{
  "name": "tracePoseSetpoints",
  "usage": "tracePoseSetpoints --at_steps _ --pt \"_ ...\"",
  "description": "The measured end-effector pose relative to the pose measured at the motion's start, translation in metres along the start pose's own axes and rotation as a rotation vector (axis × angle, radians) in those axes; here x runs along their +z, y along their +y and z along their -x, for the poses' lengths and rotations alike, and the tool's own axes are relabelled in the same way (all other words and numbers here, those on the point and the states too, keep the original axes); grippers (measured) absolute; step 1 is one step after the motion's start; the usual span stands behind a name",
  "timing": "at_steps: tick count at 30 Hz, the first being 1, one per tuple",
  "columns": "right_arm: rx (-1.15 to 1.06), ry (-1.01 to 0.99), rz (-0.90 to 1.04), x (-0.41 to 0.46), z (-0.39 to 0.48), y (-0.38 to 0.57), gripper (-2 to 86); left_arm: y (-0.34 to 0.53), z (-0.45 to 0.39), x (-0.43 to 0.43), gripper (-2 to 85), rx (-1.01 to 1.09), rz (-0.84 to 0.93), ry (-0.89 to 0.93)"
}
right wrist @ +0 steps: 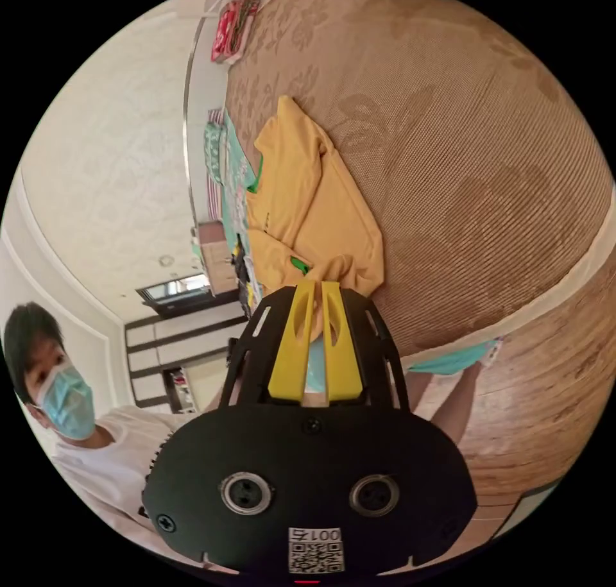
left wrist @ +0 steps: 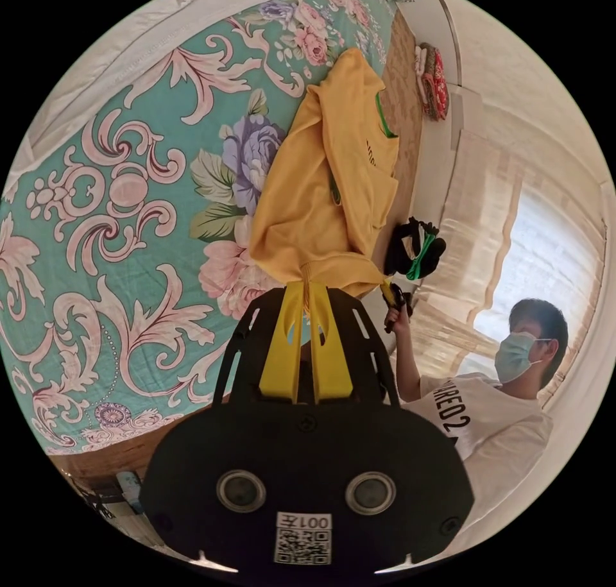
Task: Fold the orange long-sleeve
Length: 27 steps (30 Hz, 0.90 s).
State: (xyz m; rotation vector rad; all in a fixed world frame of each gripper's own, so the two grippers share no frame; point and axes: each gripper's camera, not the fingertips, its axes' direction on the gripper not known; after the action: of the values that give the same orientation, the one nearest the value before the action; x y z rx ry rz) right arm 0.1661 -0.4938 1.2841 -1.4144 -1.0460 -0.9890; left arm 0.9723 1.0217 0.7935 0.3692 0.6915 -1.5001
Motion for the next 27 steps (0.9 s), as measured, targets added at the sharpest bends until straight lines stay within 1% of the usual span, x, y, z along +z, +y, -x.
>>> tracePoseSetpoints --at_steps 4,6,7,9,11,14,16,18,22,24,25,27 --pt "-0.109 0.080 -0.026 -0.024 0.004 0.012 3.7 -0.002 0.002 -0.002 -0.9 -0.033 0.008 -0.005" --pt "-0.226 0.156 -0.014 -0.034 0.012 0.020 5.9 -0.002 0.001 -0.003 -0.9 -0.036 0.011 -0.006" --pt "-0.253 0.182 0.003 -0.034 0.014 0.022 6.6 -0.002 0.000 -0.004 -0.9 -0.036 0.013 -0.009" --pt "-0.341 0.325 0.098 -0.023 0.023 0.027 8.7 -0.002 -0.001 -0.005 -0.9 -0.039 0.017 -0.013" --pt "-0.400 0.377 0.142 -0.013 0.028 0.028 9.6 -0.003 -0.004 -0.007 -0.9 -0.043 0.021 -0.015" --pt "-0.435 0.349 0.166 -0.004 0.032 0.019 8.4 -0.004 -0.010 -0.010 -0.9 -0.032 0.031 -0.029" --pt "-0.423 0.323 0.195 0.001 0.030 0.008 5.2 -0.005 -0.014 -0.013 -0.9 -0.021 0.038 -0.035" --pt "-0.440 0.234 0.260 0.002 0.029 0.000 2.8 -0.005 -0.019 -0.016 -0.9 -0.002 0.052 -0.039" --pt "-0.446 0.099 0.327 -0.028 0.038 0.013 1.5 0.006 -0.030 -0.020 -0.9 0.132 0.202 -0.019" --pt "-0.384 -0.015 0.346 -0.061 0.037 0.029 1.3 0.014 -0.028 -0.028 -0.9 0.143 0.202 0.022" --pt "-0.361 -0.029 0.343 -0.069 0.035 0.033 1.3 0.018 -0.026 -0.036 -0.9 0.137 0.170 0.082" --pt "-0.239 -0.058 0.316 -0.091 0.018 0.045 1.1 0.022 -0.023 -0.044 -0.9 0.120 0.139 0.111"
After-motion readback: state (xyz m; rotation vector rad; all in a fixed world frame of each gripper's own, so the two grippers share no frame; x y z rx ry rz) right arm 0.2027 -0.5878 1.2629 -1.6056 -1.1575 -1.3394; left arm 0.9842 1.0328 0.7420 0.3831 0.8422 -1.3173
